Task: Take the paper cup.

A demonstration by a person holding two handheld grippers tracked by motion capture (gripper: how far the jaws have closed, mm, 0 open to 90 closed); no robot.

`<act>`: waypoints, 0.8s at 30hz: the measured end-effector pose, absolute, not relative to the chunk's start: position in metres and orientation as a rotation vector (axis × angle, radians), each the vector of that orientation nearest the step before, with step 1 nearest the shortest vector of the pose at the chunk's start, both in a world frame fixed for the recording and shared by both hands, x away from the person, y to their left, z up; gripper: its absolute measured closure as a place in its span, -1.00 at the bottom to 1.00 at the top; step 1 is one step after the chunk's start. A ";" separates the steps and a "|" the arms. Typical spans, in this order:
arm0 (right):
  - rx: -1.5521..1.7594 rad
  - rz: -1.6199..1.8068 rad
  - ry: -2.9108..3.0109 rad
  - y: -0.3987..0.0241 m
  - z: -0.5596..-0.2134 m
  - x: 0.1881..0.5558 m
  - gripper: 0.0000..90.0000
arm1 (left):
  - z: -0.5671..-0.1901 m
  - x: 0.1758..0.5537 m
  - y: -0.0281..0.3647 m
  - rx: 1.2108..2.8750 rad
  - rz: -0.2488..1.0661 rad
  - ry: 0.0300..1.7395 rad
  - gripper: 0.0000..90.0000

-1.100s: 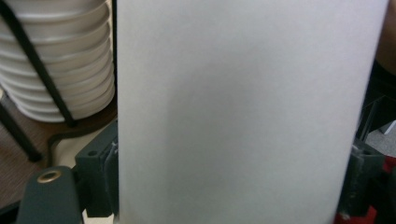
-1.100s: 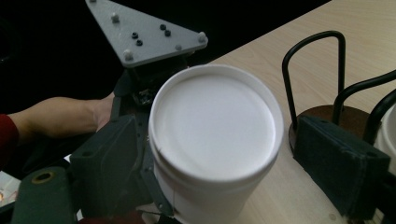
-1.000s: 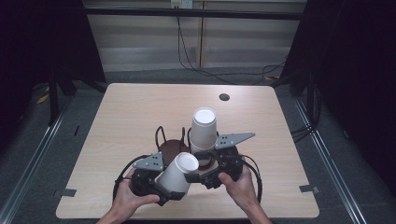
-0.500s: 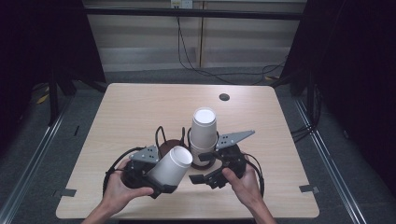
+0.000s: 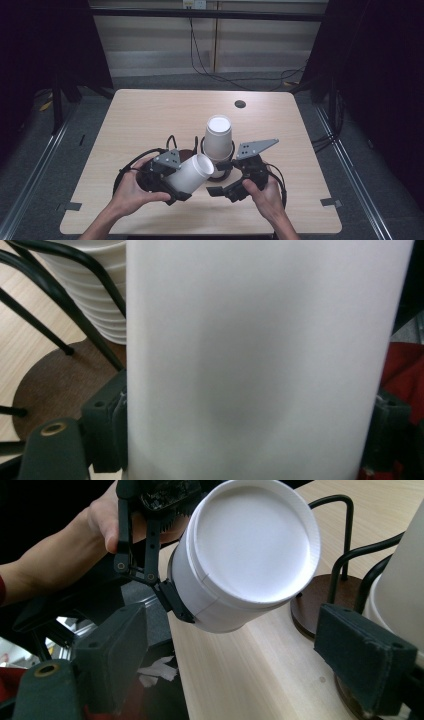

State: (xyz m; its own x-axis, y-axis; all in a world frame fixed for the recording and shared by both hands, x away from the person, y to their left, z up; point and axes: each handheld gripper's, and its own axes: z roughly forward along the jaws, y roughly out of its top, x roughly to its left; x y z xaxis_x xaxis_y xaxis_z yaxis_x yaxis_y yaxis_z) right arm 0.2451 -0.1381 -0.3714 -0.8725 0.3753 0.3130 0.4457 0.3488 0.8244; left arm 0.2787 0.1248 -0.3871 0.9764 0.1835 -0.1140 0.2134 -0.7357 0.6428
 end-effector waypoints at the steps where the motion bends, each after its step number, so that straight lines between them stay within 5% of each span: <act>1: -0.765 -1.569 -2.531 -0.138 -0.372 0.245 -0.68 | -0.388 0.278 0.124 2.440 -0.039 0.273 -0.62; 24: -0.527 -1.183 -2.762 -0.119 -0.397 0.250 -0.66 | -0.402 0.258 0.111 2.646 0.011 0.189 -0.62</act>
